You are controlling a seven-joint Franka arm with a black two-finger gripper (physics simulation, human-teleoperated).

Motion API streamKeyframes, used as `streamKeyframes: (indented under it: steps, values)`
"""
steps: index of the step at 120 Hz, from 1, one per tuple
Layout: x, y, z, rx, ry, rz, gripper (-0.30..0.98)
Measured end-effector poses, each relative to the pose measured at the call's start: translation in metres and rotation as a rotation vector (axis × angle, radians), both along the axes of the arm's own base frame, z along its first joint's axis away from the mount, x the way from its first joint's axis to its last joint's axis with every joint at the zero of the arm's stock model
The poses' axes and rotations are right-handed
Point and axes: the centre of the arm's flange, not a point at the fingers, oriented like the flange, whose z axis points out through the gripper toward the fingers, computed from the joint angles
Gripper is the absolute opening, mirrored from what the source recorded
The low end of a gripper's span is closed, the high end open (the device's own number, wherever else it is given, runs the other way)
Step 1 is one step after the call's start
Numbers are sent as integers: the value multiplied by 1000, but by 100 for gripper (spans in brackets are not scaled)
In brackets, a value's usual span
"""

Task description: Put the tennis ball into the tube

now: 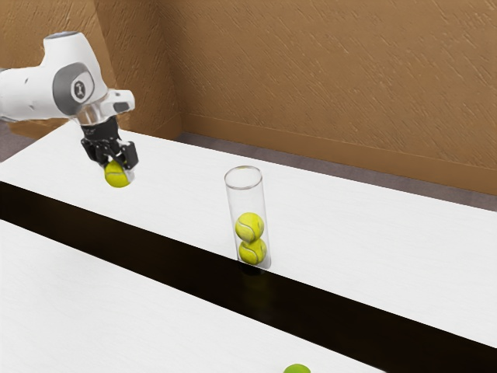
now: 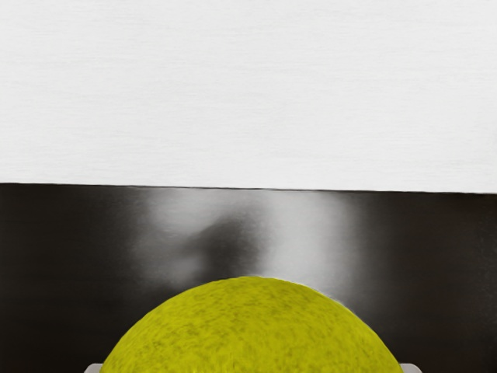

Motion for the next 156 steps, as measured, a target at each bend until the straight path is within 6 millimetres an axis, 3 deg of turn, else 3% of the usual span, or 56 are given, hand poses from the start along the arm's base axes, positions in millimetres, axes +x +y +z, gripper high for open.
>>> streamKeyframes:
  steps: [14,27,41,73,92,106,136,156]
  values:
    - [32,-65,55,32,-20,-63,39]
    - [49,-106,76,40,-1,-73,38]
    - [64,-151,81,29,26,-76,38]
    - [69,-233,82,-7,75,-29,38]
    - [66,-264,78,-17,99,19,38]
    - [69,-279,63,-19,125,62,38]
    - [84,-282,52,-23,117,170,38]
    - [87,-279,46,-24,120,227,54]
